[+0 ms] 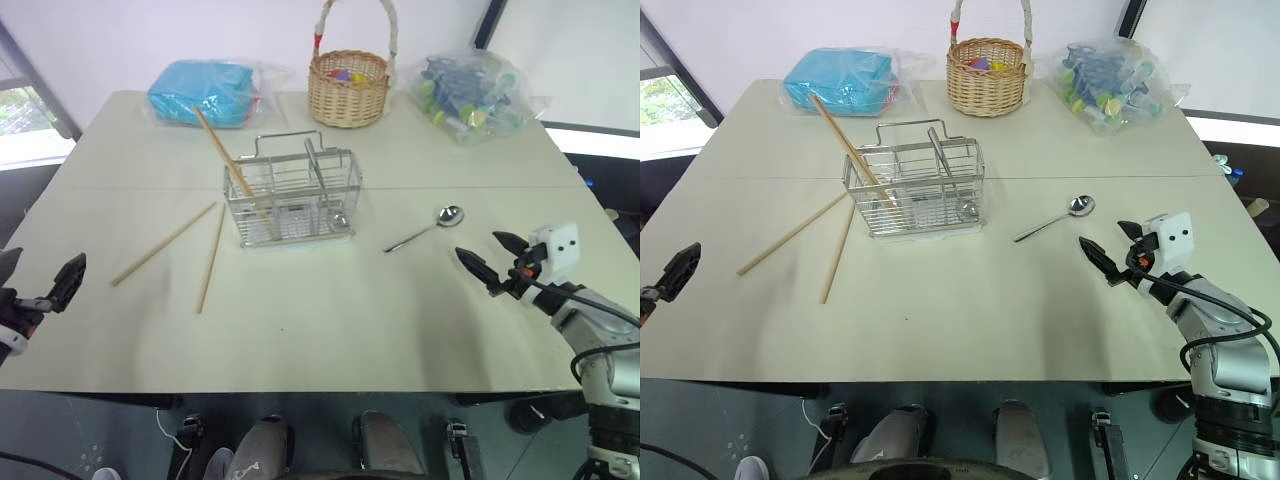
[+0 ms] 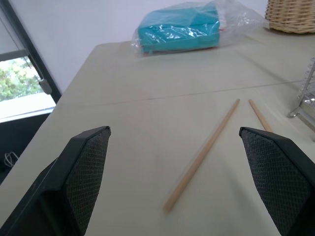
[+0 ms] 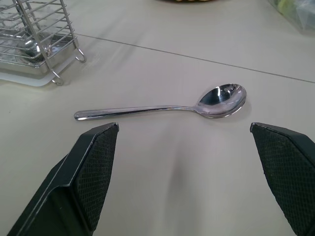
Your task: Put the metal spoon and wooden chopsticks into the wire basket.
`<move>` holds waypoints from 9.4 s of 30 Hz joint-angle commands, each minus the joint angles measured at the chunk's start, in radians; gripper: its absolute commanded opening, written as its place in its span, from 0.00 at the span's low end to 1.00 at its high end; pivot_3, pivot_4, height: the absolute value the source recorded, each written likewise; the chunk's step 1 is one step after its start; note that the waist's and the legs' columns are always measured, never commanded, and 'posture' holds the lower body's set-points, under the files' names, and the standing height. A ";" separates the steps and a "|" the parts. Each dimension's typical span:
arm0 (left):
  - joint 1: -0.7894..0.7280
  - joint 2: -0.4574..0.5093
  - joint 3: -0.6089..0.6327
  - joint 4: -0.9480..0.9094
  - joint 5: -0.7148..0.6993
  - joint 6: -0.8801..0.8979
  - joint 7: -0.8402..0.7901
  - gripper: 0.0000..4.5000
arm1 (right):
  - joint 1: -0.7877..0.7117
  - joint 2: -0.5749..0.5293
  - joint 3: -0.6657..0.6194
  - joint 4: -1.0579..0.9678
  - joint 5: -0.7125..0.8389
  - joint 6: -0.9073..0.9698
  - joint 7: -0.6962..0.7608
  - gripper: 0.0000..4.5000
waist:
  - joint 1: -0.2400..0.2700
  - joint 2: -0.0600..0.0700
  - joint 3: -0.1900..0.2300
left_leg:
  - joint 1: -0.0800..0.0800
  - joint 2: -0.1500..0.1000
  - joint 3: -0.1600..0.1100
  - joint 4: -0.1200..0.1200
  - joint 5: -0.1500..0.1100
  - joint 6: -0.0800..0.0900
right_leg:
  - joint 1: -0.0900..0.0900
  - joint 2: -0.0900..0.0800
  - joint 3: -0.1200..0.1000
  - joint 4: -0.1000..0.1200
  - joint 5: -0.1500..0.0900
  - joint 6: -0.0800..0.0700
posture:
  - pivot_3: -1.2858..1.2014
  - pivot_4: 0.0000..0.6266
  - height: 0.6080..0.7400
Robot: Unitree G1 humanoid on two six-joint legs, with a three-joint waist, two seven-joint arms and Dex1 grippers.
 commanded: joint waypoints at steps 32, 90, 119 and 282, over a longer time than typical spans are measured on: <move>-0.008 0.293 -0.068 -0.256 -0.279 0.214 -0.288 0.98 | -0.591 -0.137 0.319 0.479 -0.219 -0.296 0.321 0.98 | -0.011 0.001 0.001 | 0.002 0.001 0.009 -0.001 -0.001 0.001 | -0.002 -0.003 -0.001 0.000 0.000 0.000 | 0.52 0.24 1.00; -0.475 0.349 -0.470 -0.184 -0.352 0.282 -0.205 1.00 | -1.163 -0.021 0.821 1.419 -0.963 -1.069 0.237 0.02 | -0.058 0.001 0.001 | 0.001 -0.001 0.010 0.002 -0.001 0.002 | -0.005 -0.002 -0.003 0.004 0.000 0.000 | 0.52 0.24 1.00; -0.498 0.357 -0.394 -0.065 -0.258 0.234 -0.279 1.00 | -0.940 0.312 0.178 0.213 0.174 0.385 0.111 0.02 | -0.032 0.001 0.001 | -0.004 -0.001 0.008 0.003 -0.001 0.002 | -0.015 -0.005 -0.006 0.008 0.006 -0.002 | 0.52 0.24 1.00; -1.046 -0.044 -0.343 0.103 -0.146 1.128 0.644 1.00 | -0.483 -0.113 0.242 -0.280 0.539 0.476 0.158 1.00 | -0.003 -0.011 -0.007 | -0.014 -0.002 0.008 0.020 -0.003 0.005 | -0.019 -0.011 -0.028 0.018 0.010 -0.002 | 0.52 0.24 1.00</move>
